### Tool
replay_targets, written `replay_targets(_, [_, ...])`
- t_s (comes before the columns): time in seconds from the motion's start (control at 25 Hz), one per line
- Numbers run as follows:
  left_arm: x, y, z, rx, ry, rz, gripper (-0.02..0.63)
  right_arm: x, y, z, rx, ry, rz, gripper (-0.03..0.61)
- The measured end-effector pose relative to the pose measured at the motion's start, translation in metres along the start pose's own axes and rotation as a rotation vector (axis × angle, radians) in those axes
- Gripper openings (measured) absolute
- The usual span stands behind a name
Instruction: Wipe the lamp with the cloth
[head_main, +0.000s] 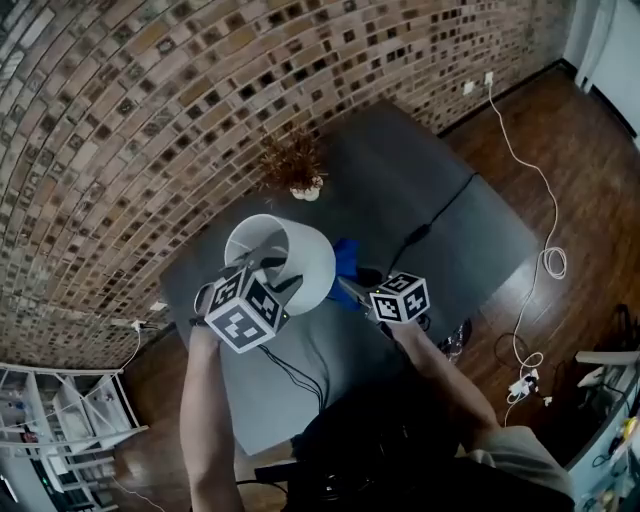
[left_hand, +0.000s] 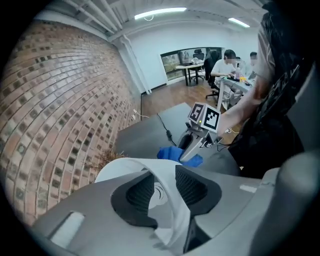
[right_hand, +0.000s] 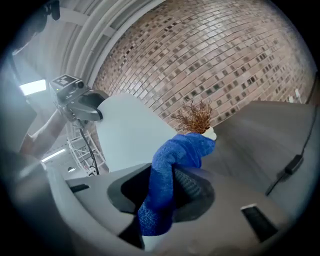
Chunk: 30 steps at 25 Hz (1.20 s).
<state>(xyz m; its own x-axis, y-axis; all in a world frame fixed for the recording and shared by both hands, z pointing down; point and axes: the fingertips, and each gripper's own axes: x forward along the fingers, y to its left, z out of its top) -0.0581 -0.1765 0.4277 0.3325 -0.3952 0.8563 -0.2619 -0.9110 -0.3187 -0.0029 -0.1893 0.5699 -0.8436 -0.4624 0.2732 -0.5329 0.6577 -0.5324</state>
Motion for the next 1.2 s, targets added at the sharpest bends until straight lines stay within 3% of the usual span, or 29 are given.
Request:
replay_targets(0.12, [0.000, -0.004, 0.001, 0.015, -0.001, -0.013, 0.138, -0.002, -0.004, 0.001, -0.017, 0.006, -0.004, 0.123])
replay_targets(0.28, [0.002, -0.001, 0.001, 0.120, 0.104, 0.026, 0.158, -0.005, -0.010, 0.001, -0.041, 0.004, -0.013, 0.123])
replay_targets(0.4, [0.003, 0.006, 0.002, 0.132, 0.134, 0.067, 0.170, -0.006, -0.014, 0.003, -0.038, -0.004, -0.024, 0.123])
replay_targets(0.52, [-0.001, 0.011, 0.004, 0.045, 0.066, 0.051, 0.190, -0.006, -0.017, 0.007, -0.037, -0.010, -0.028, 0.123])
replay_targets(0.64, [-0.010, 0.012, 0.015, -0.069, -0.049, 0.002, 0.267, -0.009, -0.020, 0.009, -0.043, -0.009, -0.037, 0.123])
replay_targets(0.84, [-0.029, 0.013, 0.007, -0.085, -0.065, 0.079, 0.264, -0.017, -0.025, 0.016, -0.048, -0.033, -0.057, 0.123])
replay_targets(0.96, [-0.031, 0.002, -0.006, -0.127, -0.082, 0.110, 0.219, -0.033, -0.036, 0.024, -0.063, -0.061, -0.116, 0.123])
replay_targets(1.08, [-0.037, -0.008, -0.010, -0.191, -0.159, 0.125, 0.193, -0.061, -0.041, 0.048, -0.059, -0.132, -0.161, 0.123])
replay_targets(1.2, [-0.041, -0.002, -0.013, -0.196, -0.228, 0.218, 0.192, -0.086, -0.023, 0.090, -0.051, -0.244, -0.126, 0.121])
